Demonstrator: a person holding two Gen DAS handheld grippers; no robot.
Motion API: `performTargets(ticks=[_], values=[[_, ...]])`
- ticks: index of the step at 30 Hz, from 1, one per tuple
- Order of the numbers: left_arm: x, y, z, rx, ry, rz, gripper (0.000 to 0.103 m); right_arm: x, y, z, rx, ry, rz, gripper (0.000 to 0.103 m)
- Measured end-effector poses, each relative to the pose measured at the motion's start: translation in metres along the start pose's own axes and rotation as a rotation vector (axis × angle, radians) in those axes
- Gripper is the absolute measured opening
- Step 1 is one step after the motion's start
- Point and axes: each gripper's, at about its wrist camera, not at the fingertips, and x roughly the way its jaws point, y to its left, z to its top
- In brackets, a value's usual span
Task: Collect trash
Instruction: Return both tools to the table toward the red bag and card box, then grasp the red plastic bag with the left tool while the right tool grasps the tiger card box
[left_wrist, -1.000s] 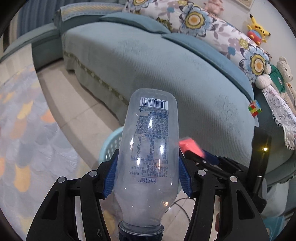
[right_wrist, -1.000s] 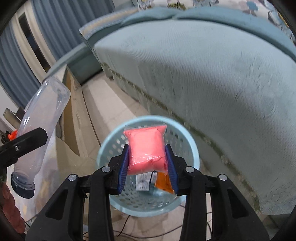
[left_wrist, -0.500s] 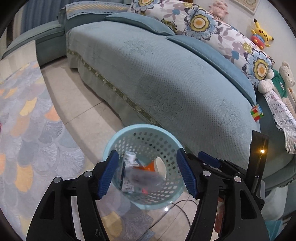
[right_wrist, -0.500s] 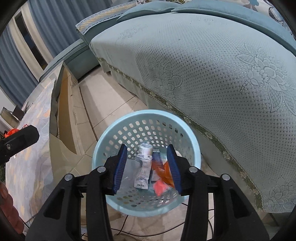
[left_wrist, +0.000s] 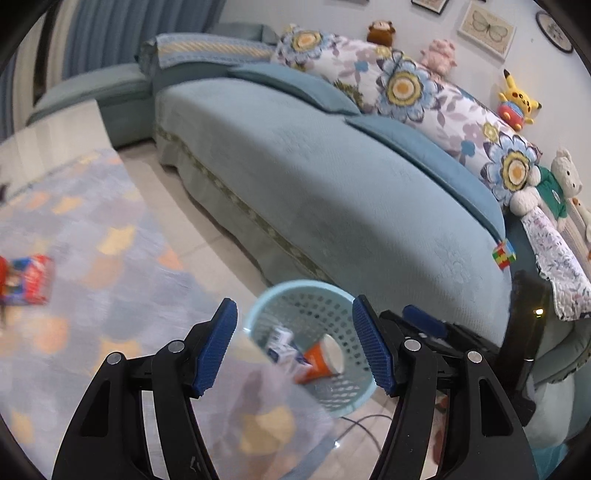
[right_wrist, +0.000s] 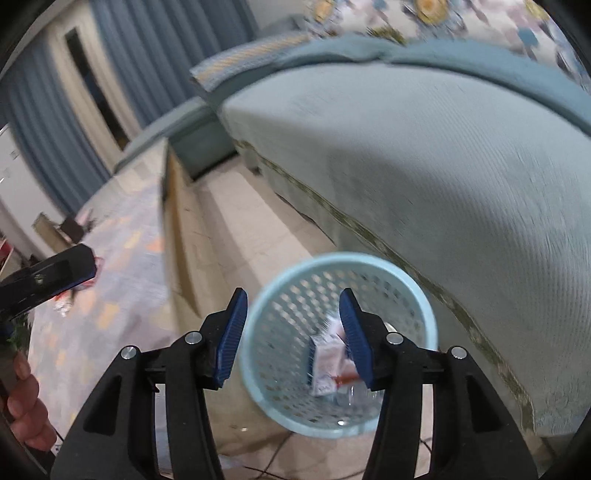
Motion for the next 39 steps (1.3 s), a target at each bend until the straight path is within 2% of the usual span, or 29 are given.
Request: performTargets(ticks=[4, 7, 11, 14, 20, 24, 28, 33, 35, 38, 39], values=[[-0.042, 0.034, 0.008, -0.006, -0.057, 0.078, 0.063, -0.010, 0.050, 0.012, -0.083, -0.055, 0.062, 0.054], [-0.074, 0.070, 0.011, -0.064, -0.116, 0.126, 0.063, -0.010, 0.088, 0.018, -0.143, -0.077, 0.102, 0.056], [-0.111, 0.121, 0.012, -0.154, -0.204, 0.227, 0.064, -0.002, 0.148, 0.020, -0.228, -0.094, 0.154, 0.058], [-0.129, 0.158, 0.007, -0.229, -0.253, 0.306, 0.071, 0.004, 0.189, 0.017, -0.289, -0.119, 0.171, 0.065], [-0.141, 0.219, -0.003, -0.362, -0.294, 0.413, 0.076, 0.039, 0.255, 0.012, -0.371, -0.115, 0.221, 0.069], [-0.130, 0.257, -0.002, -0.428, -0.276, 0.464, 0.077, 0.069, 0.284, 0.009, -0.420, -0.094, 0.228, 0.072], [-0.110, 0.288, -0.002, -0.489, -0.235, 0.502, 0.078, 0.106, 0.307, 0.010, -0.463, -0.036, 0.261, 0.073], [-0.089, 0.312, -0.008, -0.540, -0.189, 0.495, 0.078, 0.143, 0.332, 0.002, -0.594, 0.028, 0.285, 0.079], [-0.081, 0.318, -0.009, -0.554, -0.168, 0.486, 0.078, 0.154, 0.340, -0.001, -0.643, 0.048, 0.290, 0.085], [-0.074, 0.325, -0.010, -0.578, -0.151, 0.471, 0.070, 0.172, 0.354, -0.003, -0.712, 0.091, 0.278, 0.087], [-0.073, 0.327, -0.011, -0.584, -0.142, 0.469, 0.064, 0.176, 0.356, -0.002, -0.727, 0.108, 0.285, 0.087]])
